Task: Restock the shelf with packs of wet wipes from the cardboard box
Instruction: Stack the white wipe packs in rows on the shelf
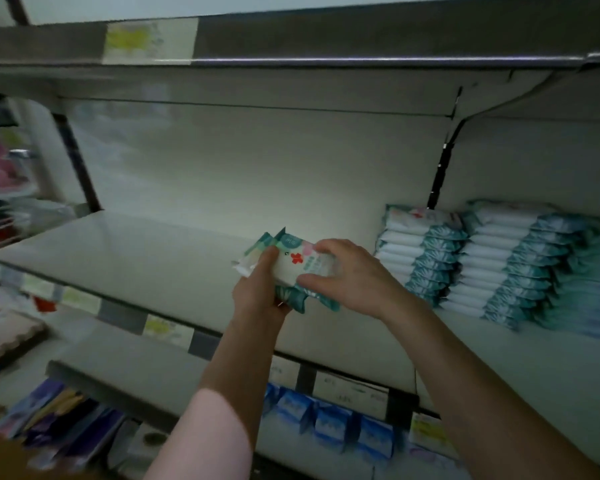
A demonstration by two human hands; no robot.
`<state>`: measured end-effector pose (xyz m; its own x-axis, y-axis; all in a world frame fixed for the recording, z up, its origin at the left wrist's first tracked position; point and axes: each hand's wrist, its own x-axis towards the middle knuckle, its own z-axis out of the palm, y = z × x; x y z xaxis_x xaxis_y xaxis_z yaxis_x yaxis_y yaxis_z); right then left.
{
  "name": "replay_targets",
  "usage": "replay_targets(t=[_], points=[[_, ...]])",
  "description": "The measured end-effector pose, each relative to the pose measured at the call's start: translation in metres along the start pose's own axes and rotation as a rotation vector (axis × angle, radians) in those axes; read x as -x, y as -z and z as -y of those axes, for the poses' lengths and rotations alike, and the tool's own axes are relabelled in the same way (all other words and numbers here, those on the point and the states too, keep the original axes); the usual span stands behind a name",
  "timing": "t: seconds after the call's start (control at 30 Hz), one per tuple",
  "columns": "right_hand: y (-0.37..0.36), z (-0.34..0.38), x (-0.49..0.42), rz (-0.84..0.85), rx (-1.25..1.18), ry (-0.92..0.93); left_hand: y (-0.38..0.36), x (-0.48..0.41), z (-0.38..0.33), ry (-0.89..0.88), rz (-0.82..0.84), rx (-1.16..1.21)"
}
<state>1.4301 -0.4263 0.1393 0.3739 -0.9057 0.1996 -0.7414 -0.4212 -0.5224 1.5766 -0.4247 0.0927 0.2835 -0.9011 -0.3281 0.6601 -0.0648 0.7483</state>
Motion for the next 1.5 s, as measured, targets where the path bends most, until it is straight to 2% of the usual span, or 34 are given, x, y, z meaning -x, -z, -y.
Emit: replay_targets(t=[0.07, 0.2, 0.4, 0.63, 1.0, 1.07, 1.17, 1.27, 1.5], points=[[0.011, 0.006, -0.004, 0.052, 0.038, -0.017, -0.014, -0.008, -0.002, 0.015, 0.069, -0.01], [0.044, 0.004, -0.017, 0.031, 0.261, -0.018, -0.053, -0.012, -0.004, 0.065, 0.198, 0.001], [0.111, -0.018, -0.034, 0.142, 0.216, -0.099, -0.108, 0.001, -0.006, 0.193, 0.441, 0.041], [0.159, -0.065, -0.044, 0.125, 0.254, -0.185, -0.124, -0.011, 0.002, 0.242, 0.364, 0.216], [0.148, -0.114, -0.059, 0.133, 0.37, -0.208, -0.118, -0.022, 0.012, 0.173, 0.324, 0.217], [0.143, -0.116, -0.056, 0.084, 0.4, -0.182, -0.117, -0.024, 0.014, 0.155, 0.32, 0.219], [0.128, -0.109, -0.054, -0.048, 0.589, -0.105, -0.116, -0.031, 0.021, 0.153, 0.299, 0.242], [0.1, -0.1, -0.052, -0.181, 0.746, -0.125, -0.117, -0.031, 0.025, 0.148, 0.263, 0.24], [0.077, -0.09, -0.046, -0.283, 0.777, -0.156, -0.117, -0.027, 0.022, 0.139, 0.237, 0.212]])
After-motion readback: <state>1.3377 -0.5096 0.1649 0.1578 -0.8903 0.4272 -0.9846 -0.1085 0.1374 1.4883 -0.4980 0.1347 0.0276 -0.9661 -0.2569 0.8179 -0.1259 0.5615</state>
